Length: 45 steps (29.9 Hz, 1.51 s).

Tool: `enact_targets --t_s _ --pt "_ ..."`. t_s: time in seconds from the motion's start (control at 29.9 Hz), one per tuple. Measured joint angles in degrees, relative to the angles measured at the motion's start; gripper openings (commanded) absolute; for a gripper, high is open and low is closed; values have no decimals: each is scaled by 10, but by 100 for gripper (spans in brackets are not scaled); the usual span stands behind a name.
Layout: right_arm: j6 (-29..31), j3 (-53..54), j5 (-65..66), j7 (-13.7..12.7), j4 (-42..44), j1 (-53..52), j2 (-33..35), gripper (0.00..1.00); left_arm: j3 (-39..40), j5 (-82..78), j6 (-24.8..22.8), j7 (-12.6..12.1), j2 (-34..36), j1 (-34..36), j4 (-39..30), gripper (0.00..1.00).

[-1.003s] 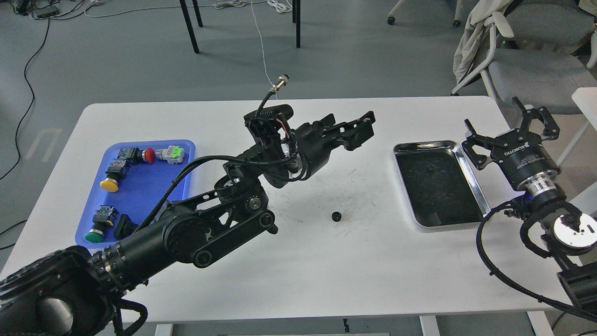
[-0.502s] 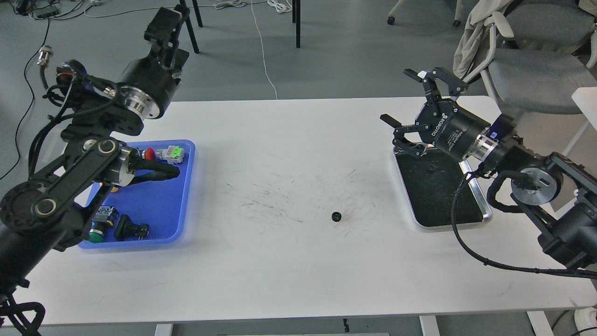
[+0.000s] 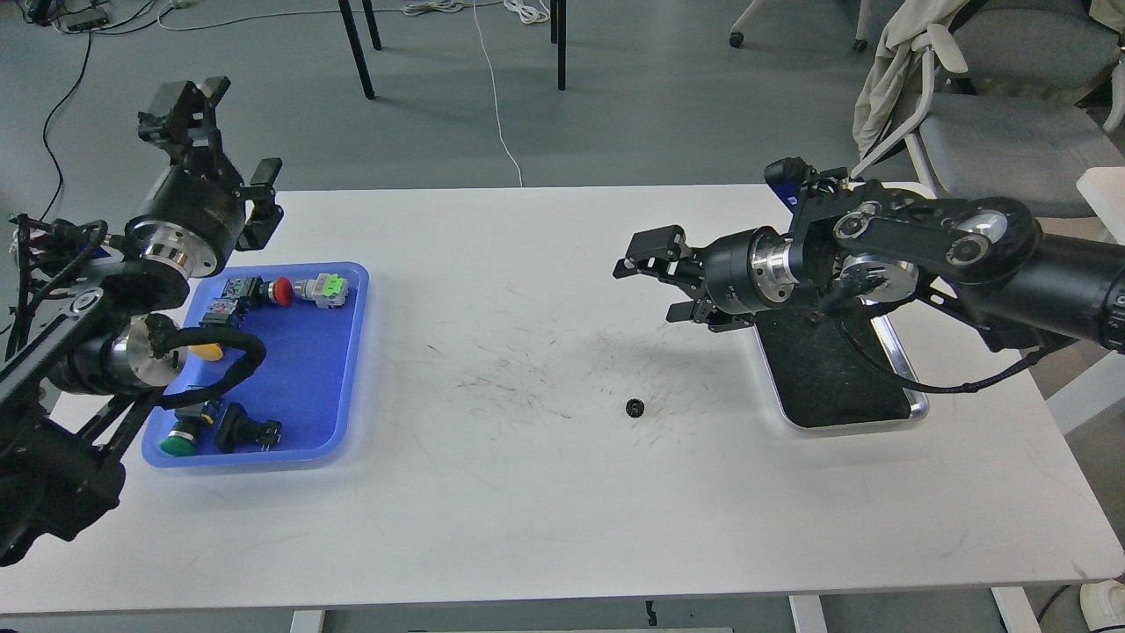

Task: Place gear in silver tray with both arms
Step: 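Reach the right gripper down to the second gear and close on it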

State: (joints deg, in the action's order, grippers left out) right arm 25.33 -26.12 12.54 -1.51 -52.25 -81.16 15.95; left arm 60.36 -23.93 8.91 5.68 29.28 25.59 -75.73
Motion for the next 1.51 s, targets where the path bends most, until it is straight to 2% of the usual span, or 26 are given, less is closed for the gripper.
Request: enact_targets --t_s 0.1,0.23,0.54,0.67,0.84,0.94,1.24,1.51 --pt "1 -61 -11 0 1 -38 -29 96 0 27 -22 8 -2 0 17 98" --pt "5 -119 -33 0 0 -76 -77 96 0 34 -21 14 -5 0 23 98" --pt "6 -132 -42 0 -1 -87 -94 96 0 35 -17 15 -6 0 23 98" --pt "10 -159 -44 -7 16 -71 -152 96 12 28 -17 13 0 0 18 98" --pt "10 -163 -42 -10 36 -42 -159 96 18 26 -17 12 9 -15 16 98" --pt "11 -166 -43 -19 41 -36 -159 96 38 26 -16 13 9 -27 12 98" --pt "14 -184 -45 -74 75 -25 -160 95 63 26 -15 26 13 -49 10 98" --pt "25 -167 -64 -77 78 -8 -160 95 70 26 -15 29 13 -58 6 98"
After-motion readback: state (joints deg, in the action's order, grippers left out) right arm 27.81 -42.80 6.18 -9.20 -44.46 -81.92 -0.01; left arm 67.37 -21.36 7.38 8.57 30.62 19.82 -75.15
